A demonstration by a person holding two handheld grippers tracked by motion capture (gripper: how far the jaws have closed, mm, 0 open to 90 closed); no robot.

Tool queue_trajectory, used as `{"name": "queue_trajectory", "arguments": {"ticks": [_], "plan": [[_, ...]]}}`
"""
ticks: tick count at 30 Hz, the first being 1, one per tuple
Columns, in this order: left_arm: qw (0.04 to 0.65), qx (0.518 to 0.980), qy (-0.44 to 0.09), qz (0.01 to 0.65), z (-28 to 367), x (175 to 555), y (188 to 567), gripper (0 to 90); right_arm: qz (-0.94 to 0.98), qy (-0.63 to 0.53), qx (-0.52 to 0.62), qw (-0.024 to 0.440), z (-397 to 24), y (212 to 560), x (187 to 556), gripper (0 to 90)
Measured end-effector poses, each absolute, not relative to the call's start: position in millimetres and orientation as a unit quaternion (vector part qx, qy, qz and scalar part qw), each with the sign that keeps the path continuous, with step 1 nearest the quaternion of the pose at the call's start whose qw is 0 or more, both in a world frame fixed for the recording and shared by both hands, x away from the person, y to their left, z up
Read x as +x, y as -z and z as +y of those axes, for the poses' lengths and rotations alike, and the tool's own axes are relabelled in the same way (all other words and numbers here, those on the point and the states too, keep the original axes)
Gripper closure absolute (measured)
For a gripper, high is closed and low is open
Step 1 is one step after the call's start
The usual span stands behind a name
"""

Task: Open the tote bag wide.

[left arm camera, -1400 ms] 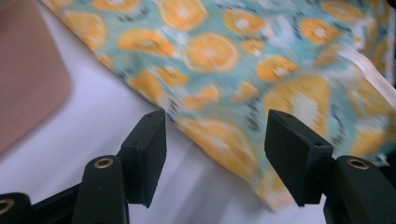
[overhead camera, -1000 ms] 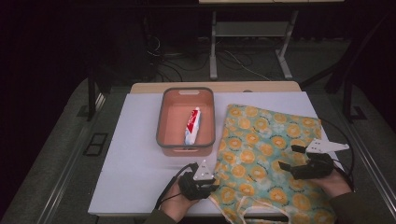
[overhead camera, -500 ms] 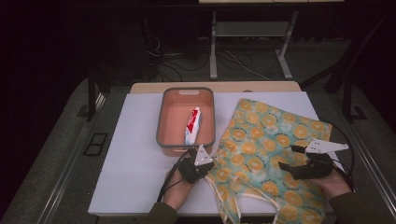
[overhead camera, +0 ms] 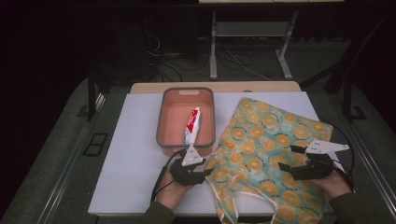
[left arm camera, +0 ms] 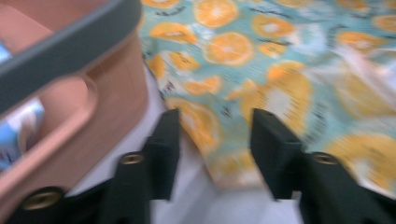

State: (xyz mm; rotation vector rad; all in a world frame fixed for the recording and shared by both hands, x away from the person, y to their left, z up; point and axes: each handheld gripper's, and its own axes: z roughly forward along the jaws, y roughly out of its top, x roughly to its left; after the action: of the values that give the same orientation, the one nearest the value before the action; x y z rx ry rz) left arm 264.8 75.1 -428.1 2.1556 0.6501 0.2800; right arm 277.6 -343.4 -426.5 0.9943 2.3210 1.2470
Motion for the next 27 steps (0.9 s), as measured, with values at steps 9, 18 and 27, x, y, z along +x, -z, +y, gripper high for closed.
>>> {"name": "queue_trajectory", "arguments": {"ticks": [9,18,27], "plan": [[0.446,0.846,-0.096,0.276,121.3,252.2,425.4,29.0,0.836,-0.44,0.309,0.111,-316.6,423.4,268.5,15.5],[0.456,0.829,-0.106,0.305,158.0,250.7,429.2,12.2,0.877,-0.417,0.231,0.055,-265.8,429.8,252.2,27.2],[0.446,0.836,-0.115,0.3,160.4,259.1,437.0,0.0,0.907,-0.373,0.188,0.043,-245.9,442.3,245.7,45.0]]}}
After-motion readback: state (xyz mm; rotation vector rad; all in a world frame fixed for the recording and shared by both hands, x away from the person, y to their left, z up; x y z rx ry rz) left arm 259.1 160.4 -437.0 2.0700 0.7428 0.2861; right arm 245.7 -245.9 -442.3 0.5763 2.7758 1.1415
